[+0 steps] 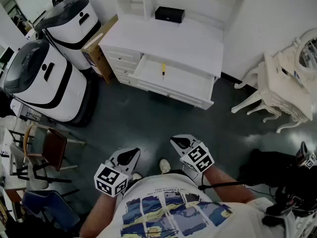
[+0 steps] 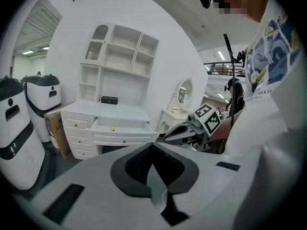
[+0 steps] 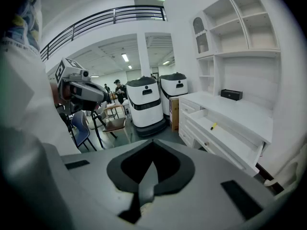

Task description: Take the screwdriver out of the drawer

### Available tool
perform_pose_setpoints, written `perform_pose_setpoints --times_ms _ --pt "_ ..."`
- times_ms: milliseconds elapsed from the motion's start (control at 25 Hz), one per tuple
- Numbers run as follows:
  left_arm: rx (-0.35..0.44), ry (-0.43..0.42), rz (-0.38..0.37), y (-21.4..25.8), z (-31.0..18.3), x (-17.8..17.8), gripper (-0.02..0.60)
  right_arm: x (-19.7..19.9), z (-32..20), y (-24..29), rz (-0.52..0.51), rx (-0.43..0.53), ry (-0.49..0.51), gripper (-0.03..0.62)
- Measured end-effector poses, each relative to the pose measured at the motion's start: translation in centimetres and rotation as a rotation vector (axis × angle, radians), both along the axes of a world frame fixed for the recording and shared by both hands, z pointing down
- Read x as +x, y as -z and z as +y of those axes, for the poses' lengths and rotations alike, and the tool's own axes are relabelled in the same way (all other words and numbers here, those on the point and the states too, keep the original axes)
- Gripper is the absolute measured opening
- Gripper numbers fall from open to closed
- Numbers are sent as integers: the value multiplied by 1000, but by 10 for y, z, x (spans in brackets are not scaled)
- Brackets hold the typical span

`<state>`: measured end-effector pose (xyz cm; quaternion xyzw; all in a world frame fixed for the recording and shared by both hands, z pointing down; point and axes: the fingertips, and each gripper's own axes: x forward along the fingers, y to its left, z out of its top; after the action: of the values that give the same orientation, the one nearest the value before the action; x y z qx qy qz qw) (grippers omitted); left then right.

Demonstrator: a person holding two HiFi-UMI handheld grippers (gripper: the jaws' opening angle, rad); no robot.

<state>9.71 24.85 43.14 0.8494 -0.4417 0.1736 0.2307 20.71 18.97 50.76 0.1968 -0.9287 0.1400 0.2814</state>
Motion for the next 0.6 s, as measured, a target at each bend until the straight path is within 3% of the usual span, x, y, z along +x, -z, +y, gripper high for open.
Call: perform_pose_setpoints --times_ms 360,600 --pt "-1 -8 -18 -5 -26 29 14 28 -23 -18 3 -24 -14 25" --pt "-12 -37 -10 -13 -47 22 14 23 -41 -32 8 -68 -50 25"
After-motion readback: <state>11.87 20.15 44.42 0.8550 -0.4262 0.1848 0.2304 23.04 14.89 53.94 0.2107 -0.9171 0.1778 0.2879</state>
